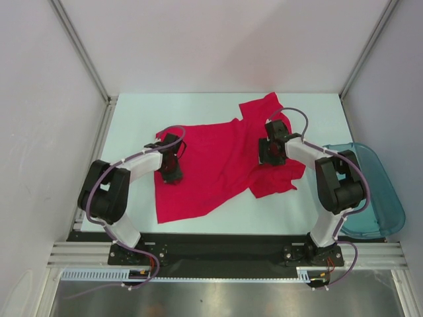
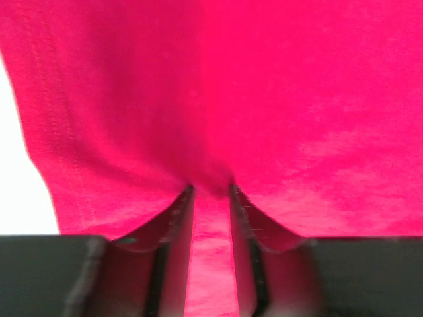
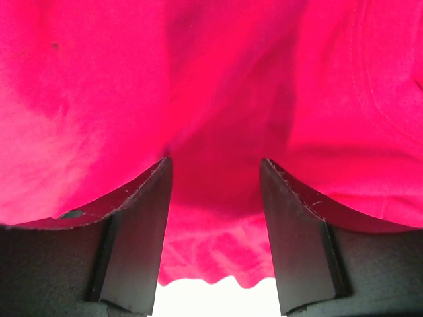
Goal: Fold and stack the t-shirts
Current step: Flatten the tshirt out
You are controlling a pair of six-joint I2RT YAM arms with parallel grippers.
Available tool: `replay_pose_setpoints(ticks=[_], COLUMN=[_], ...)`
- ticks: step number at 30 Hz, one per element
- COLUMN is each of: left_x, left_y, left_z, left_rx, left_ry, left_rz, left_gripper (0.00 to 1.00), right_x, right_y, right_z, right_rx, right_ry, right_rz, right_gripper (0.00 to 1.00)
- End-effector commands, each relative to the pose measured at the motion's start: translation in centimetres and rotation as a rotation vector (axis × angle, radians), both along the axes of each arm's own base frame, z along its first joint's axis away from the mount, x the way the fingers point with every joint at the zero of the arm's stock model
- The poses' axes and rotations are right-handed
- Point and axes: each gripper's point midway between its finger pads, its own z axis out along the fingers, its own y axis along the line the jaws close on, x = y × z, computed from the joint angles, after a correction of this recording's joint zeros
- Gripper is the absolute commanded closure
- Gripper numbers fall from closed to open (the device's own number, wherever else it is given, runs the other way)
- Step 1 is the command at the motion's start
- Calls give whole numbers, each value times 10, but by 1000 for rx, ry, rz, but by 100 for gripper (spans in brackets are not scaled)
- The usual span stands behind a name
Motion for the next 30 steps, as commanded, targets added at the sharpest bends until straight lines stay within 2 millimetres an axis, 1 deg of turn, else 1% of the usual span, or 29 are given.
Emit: replay_pose_setpoints(ticks=[1,2,3,4,5,6,7,8,9,10,11,12,14,15,16,18,19,20,22,23,25,26,28,29,30], left_x=[14,16,17,19,21,23,24,26,29,31,33,36,41,42,44,47,49,52,58,61,67,70,81,87,97], left_y=[-4,-3,-4,-3,-2,-1,0,3,4,5,7,8,11,12,20,26,28,32,34,38,41,46,48,52,54], left_z=[-10,-10,-10,-10,-9,-9,-8,-7,-4,-2,1,7,24,30,44,57,62,68,76,74,78,78,79,80,85], left_rx=[-10,-10,-12,-8,-8,-4,-1,1,6,7,10,15,24,29,56,80,86,84,75,76,75,72,76,81,88], left_ry=[-17,-20,-20,-22,-25,-29,-33,-37,-47,-55,-61,-70,-121,-139,-176,-205,-217,-230,-241,-233,-237,-237,-243,-247,-262], left_rz=[23,23,24,22,24,24,25,29,28,31,35,35,45,48,65,77,85,99,113,128,140,156,165,174,171], left_gripper=[72,74,83,85,94,97,100,99,100,100,100,100,100,100,100,99,100,100,100,100,100,100,100,100,100], right_x=[14,17,19,20,23,23,25,26,27,28,28,31,28,28,30,34,37,44,51,60,69,80,93,100,114], right_y=[-1,0,2,2,2,0,-1,-1,-2,-2,-3,-2,0,2,3,7,8,10,13,15,18,22,24,26,30], right_z=[-9,-14,-15,-17,-19,-20,-19,-19,-20,-19,-20,-11,-1,5,21,35,37,46,51,52,55,58,59,51,61], right_rx=[-29,-28,-25,-29,-36,-43,-46,-54,-54,-56,-59,-53,-52,-48,-40,-36,-32,-28,-31,-33,-35,-30,-30,-27,-6], right_ry=[-38,-34,-35,-33,-36,-35,-44,-51,-54,-56,-52,-66,-80,-92,-124,-157,-162,-183,-192,-199,-208,-226,-236,-223,-251], right_rz=[-15,-17,-15,-16,-21,-26,-27,-29,-28,-24,-25,-25,-27,-22,-19,-12,-13,-12,-8,-11,-8,-3,1,3,4], right_gripper=[40,41,45,48,49,50,53,58,59,64,80,88,100,100,100,100,100,100,100,100,100,100,100,100,100])
